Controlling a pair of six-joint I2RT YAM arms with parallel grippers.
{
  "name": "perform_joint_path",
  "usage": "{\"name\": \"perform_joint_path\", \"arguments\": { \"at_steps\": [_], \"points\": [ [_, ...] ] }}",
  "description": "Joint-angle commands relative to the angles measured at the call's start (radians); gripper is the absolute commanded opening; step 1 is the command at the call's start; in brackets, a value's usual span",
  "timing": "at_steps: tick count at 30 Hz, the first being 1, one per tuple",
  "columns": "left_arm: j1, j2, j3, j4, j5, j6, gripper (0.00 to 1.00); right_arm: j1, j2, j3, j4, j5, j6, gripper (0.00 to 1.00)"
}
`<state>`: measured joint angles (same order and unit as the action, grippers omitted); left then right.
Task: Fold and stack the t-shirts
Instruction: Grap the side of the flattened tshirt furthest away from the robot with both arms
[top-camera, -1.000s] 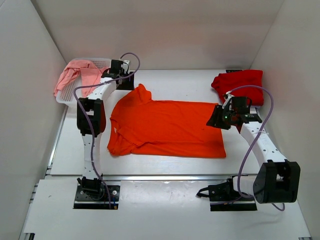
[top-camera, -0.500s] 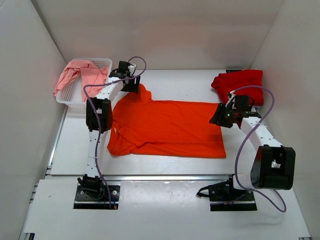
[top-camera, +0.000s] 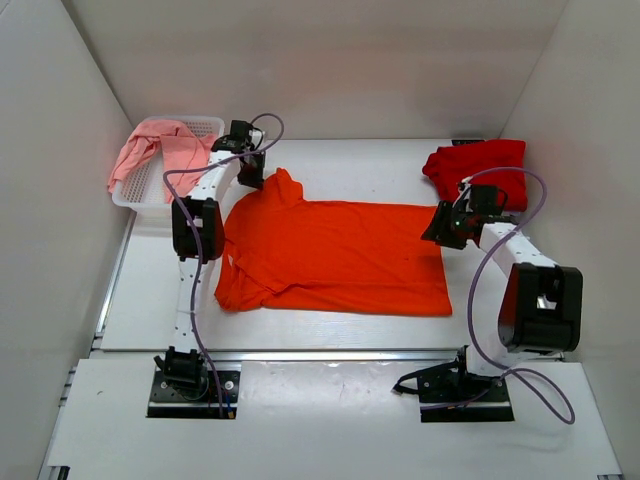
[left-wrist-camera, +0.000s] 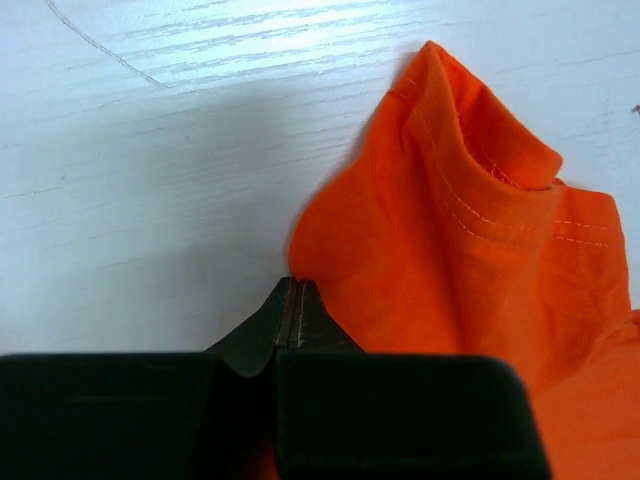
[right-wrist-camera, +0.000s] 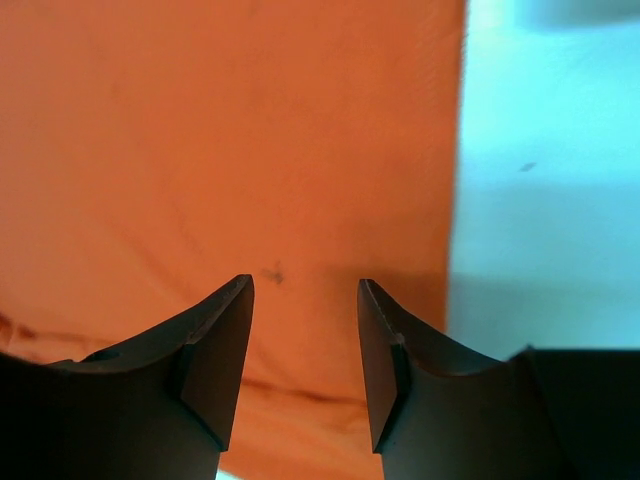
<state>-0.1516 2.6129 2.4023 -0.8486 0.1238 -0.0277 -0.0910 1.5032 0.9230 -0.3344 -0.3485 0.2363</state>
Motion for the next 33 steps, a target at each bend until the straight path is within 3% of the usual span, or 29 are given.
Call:
{"name": "perform_joint_path", "arguments": {
  "at_steps": [1,7,10,17,27,31,33],
  "points": [
    [0.011,-0.014,0.015,-0.032,0.063,-0.009,0.0,-0.027,0.046,0.066,0.106,0.065,0.02,0.44],
    [0.004,-0.076,-0.046,-0.053,0.115,-0.034,0.0,-0.021,0.19,0.2,0.118,0.187,0.069,0.52],
    [0.006,-0.174,-0.167,0.019,0.149,-0.047,0.0,-0.027,0.297,0.295,0.098,0.2,0.081,0.59],
    [0.015,-0.339,-0.442,0.218,0.158,-0.08,0.0,-0.004,0.462,0.445,0.032,0.252,0.09,0.57],
    [0.02,-0.326,-0.433,0.214,0.185,-0.098,0.0,0.034,0.574,0.553,0.001,0.255,0.069,0.47],
    [0.021,-0.327,-0.442,0.218,0.189,-0.097,0.0,0.046,0.591,0.576,-0.021,0.256,0.061,0.28],
    [0.018,-0.332,-0.443,0.211,0.195,-0.095,0.0,0.039,0.6,0.6,-0.022,0.249,0.054,0.27]
  ]
}}
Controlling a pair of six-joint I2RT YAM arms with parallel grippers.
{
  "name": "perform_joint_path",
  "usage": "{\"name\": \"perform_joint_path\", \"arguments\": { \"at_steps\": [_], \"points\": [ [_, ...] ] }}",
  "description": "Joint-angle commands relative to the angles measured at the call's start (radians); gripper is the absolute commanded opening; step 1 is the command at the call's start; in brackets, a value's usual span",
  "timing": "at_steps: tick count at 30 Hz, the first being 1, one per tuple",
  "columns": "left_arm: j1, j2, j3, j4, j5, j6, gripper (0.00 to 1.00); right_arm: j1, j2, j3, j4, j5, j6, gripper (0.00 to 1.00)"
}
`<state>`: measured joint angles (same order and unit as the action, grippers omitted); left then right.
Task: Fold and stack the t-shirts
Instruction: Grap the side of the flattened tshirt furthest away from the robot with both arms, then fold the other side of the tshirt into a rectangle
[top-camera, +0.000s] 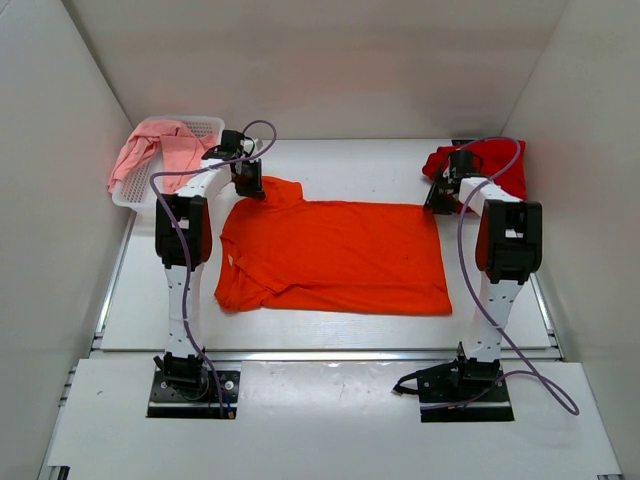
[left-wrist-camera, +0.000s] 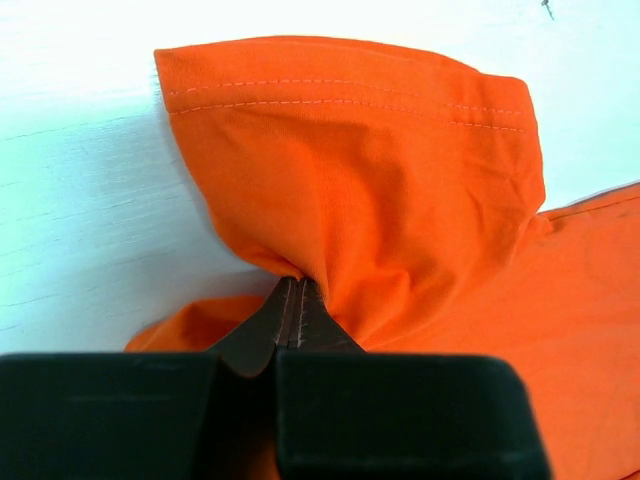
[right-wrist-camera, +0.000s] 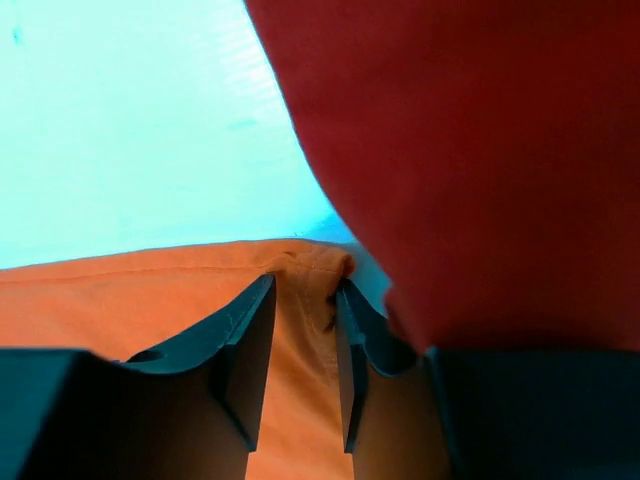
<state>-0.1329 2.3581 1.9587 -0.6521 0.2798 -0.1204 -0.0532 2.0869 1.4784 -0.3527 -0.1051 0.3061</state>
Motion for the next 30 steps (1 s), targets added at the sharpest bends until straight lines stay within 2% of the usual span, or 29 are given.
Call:
{"name": "perform_joint_path", "arguments": {
  "at_steps": [1,2,3,4,5,8,11,17,21,30],
  "points": [
    [0.001,-0.077,0.003,0.011,0.036,0.001,0.0,0.001,0.019,0.055,-0.006,0.004,-0.021,0.28],
    [0.001,-0.083,0.0,0.011,0.033,-0.002,0.0,0.0,0.022,0.069,-0.005,0.001,-0.022,0.26],
    [0.001,-0.077,-0.004,0.008,0.038,0.002,0.0,0.0,0.031,0.086,-0.009,-0.002,-0.031,0.2],
    [0.007,-0.082,-0.015,0.002,0.042,-0.005,0.0,0.001,0.035,0.095,-0.014,-0.004,-0.039,0.06],
    [-0.002,-0.091,-0.027,0.008,0.047,0.001,0.0,-0.005,0.039,0.108,-0.017,-0.008,-0.047,0.0],
    [-0.002,-0.151,-0.092,0.015,0.042,0.002,0.0,-0.007,0.025,0.12,-0.011,-0.033,-0.065,0.0],
    [0.001,-0.241,-0.184,0.035,0.038,-0.01,0.0,-0.011,-0.054,0.051,0.029,-0.077,-0.074,0.0],
    [-0.004,-0.515,-0.455,0.11,-0.017,-0.002,0.0,-0.016,-0.241,-0.196,0.153,-0.146,-0.11,0.0],
    [0.03,-0.617,-0.587,0.111,-0.013,0.017,0.0,-0.027,-0.35,-0.335,0.184,-0.202,-0.123,0.0],
    [0.019,-0.804,-0.819,0.108,-0.064,0.056,0.0,-0.071,-0.524,-0.544,0.215,-0.258,-0.119,0.0]
  ]
}}
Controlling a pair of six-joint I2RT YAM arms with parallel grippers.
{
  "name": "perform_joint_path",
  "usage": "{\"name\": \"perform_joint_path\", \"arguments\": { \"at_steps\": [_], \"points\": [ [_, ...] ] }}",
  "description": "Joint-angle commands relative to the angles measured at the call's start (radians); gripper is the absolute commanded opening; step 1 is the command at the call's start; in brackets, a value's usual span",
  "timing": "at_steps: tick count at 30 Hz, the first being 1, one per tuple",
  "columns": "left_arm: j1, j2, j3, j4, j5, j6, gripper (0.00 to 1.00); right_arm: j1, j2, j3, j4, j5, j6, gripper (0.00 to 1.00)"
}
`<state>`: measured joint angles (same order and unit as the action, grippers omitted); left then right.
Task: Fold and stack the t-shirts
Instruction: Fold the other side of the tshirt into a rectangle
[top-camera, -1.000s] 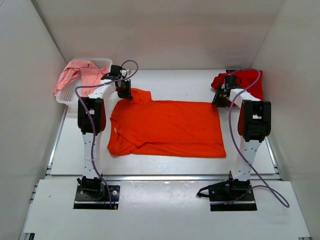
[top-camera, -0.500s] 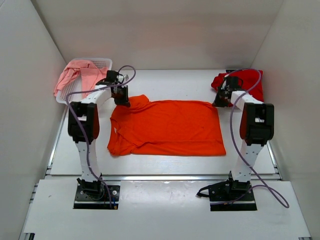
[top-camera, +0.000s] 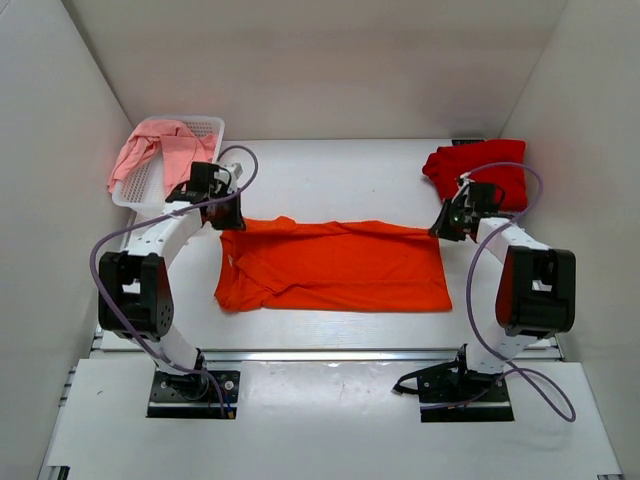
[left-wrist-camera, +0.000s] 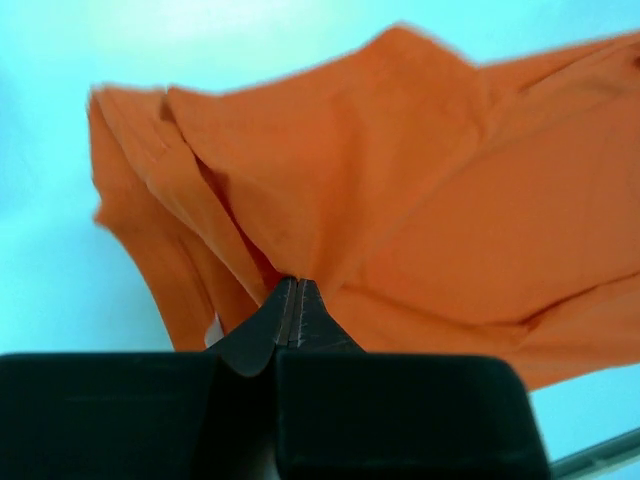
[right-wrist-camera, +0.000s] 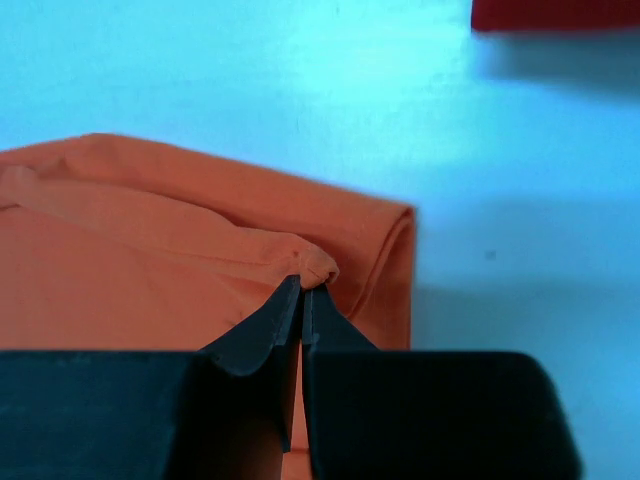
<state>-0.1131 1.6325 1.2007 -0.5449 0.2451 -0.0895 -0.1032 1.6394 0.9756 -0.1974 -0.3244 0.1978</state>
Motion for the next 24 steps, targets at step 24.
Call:
{"name": "perform_joint_path", "arguments": {
  "at_steps": [24],
  "points": [
    [0.003,-0.339,-0.322,-0.032,-0.125,-0.009,0.0,-0.076,-0.26,-0.278,0.03,-0.025,0.023,0.0]
  ]
}}
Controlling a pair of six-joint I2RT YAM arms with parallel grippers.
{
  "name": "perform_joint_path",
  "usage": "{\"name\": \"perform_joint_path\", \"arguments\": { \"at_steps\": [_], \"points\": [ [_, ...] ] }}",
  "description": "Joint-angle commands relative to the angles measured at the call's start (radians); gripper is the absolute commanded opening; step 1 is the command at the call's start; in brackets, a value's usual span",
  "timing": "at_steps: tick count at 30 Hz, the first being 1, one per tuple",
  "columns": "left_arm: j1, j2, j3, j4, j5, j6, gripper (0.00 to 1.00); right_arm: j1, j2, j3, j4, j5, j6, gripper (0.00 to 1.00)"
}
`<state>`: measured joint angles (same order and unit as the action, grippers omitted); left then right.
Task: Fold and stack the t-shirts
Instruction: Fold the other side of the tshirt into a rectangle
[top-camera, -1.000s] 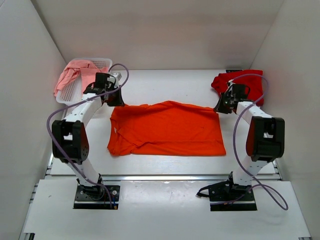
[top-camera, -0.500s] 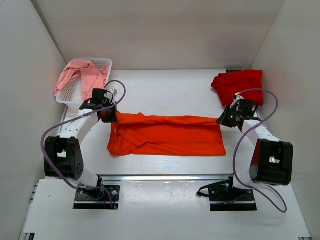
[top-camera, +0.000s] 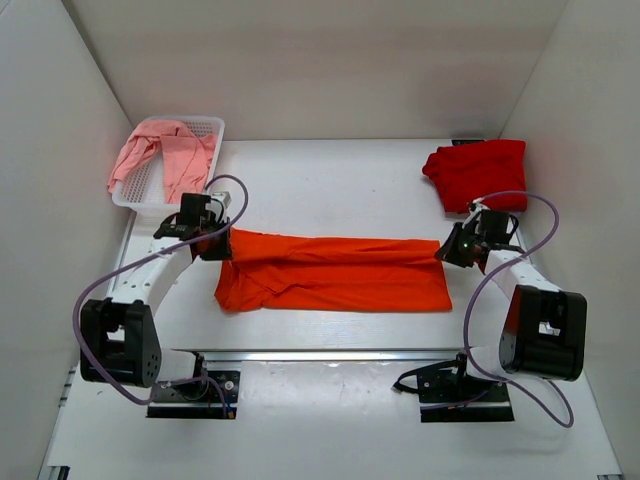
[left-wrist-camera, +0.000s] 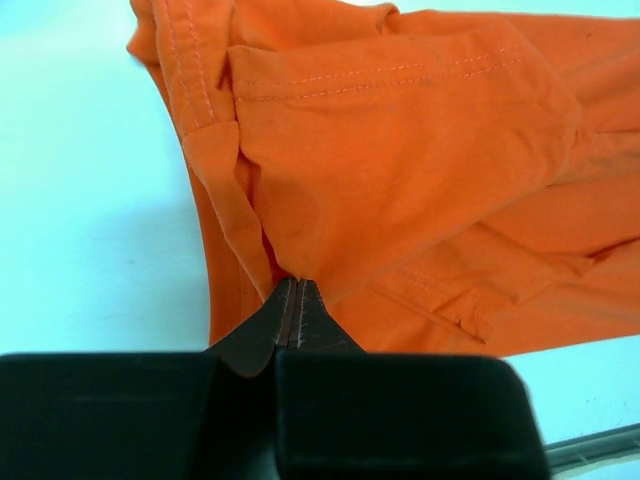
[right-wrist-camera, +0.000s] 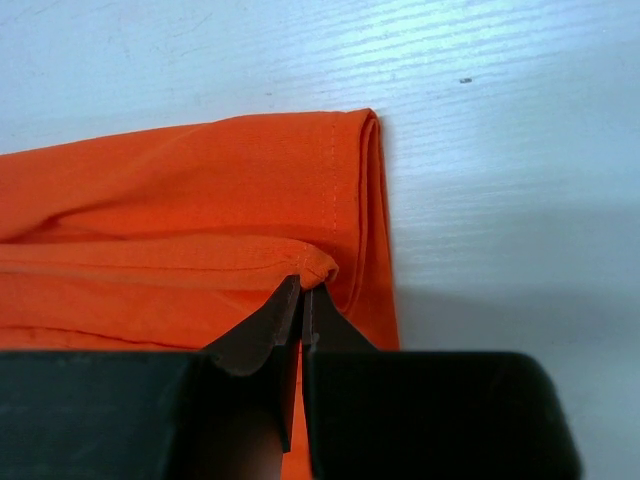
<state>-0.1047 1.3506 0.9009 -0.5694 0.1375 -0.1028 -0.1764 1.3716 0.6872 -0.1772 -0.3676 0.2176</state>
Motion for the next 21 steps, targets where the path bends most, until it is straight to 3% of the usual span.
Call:
{"name": "perform_joint_path", "arguments": {
  "at_steps": [1,4,6,7,8,9,12,15,16,18,21],
  "points": [
    [-0.001,-0.07,-0.033,-0.007,-0.019,-0.006,0.0,-0.003,0.012,0.018,-0.011,0.033,0.011,0.0],
    [0.008,-0.106,-0.068,-0.003,-0.038,-0.027,0.01,-0.006,-0.006,0.017,-0.082,0.067,0.048,0.0],
    [0.013,-0.129,-0.086,0.005,-0.049,-0.041,0.12,-0.003,-0.041,0.002,-0.138,0.088,0.077,0.02],
    [0.016,-0.133,-0.098,0.011,-0.055,-0.044,0.17,-0.003,-0.052,-0.003,-0.142,0.084,0.1,0.09],
    [0.013,-0.146,-0.108,0.017,-0.059,-0.047,0.21,0.003,-0.081,-0.018,-0.162,0.085,0.117,0.26],
    [0.017,-0.154,-0.108,0.019,-0.062,-0.058,0.27,0.018,-0.113,-0.032,-0.174,0.1,0.12,0.35],
    [0.014,-0.18,-0.111,0.031,-0.096,-0.072,0.32,0.064,-0.207,-0.064,-0.183,0.148,0.137,0.37],
    [0.014,-0.202,-0.1,0.032,-0.11,-0.077,0.35,0.057,-0.244,-0.055,-0.139,0.15,0.131,0.27],
    [0.007,-0.205,-0.086,0.028,-0.114,-0.083,0.33,0.064,-0.235,-0.049,-0.13,0.144,0.112,0.17],
    [-0.016,-0.211,-0.076,0.019,-0.086,-0.095,0.33,0.095,-0.171,0.007,-0.101,0.125,0.074,0.15],
    [-0.081,-0.199,-0.103,0.034,-0.068,-0.135,0.3,0.12,-0.024,0.121,-0.108,0.102,0.0,0.0]
  ]
}}
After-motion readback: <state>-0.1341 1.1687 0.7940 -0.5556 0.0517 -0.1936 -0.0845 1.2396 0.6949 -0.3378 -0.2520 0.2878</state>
